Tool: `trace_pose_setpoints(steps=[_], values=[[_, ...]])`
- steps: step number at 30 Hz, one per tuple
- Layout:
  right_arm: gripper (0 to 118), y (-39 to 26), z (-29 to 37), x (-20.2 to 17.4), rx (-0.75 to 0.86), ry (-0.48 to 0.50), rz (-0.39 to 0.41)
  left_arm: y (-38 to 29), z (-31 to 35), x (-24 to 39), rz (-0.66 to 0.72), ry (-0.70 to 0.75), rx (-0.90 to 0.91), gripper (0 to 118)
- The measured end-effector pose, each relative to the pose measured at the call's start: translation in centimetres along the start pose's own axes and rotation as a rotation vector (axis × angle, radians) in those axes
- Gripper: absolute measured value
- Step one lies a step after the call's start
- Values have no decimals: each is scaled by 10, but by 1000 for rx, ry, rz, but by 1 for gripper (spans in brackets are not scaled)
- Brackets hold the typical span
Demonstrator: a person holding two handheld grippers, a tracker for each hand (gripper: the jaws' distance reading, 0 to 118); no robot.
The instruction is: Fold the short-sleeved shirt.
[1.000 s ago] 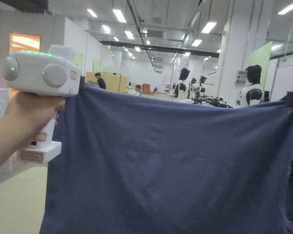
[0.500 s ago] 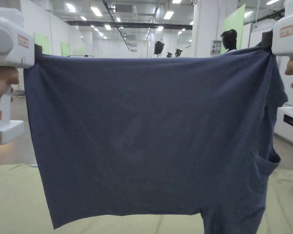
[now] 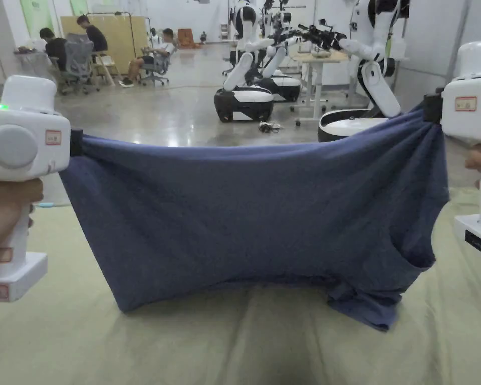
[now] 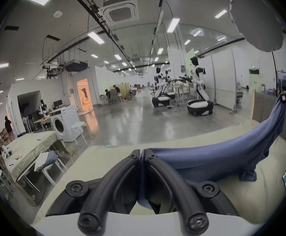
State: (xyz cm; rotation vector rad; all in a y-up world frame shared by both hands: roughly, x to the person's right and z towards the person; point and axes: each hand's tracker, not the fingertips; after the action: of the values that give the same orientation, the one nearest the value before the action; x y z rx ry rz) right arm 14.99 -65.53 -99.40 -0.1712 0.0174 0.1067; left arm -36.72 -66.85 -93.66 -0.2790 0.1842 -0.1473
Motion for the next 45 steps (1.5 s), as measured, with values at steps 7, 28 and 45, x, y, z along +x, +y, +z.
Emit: trace_pose_setpoints(steps=[7,28,45], values=[[3,-86,58,8,-69,75,-25,-77,35,-4,-4,-44,-96,2],[3,-256,384,32,-234,199,40,-279,370,-19,93,-142,-214,2],[3,-389,450,34,-482,214,6,-396,404,-20,115,-230,-457,17]])
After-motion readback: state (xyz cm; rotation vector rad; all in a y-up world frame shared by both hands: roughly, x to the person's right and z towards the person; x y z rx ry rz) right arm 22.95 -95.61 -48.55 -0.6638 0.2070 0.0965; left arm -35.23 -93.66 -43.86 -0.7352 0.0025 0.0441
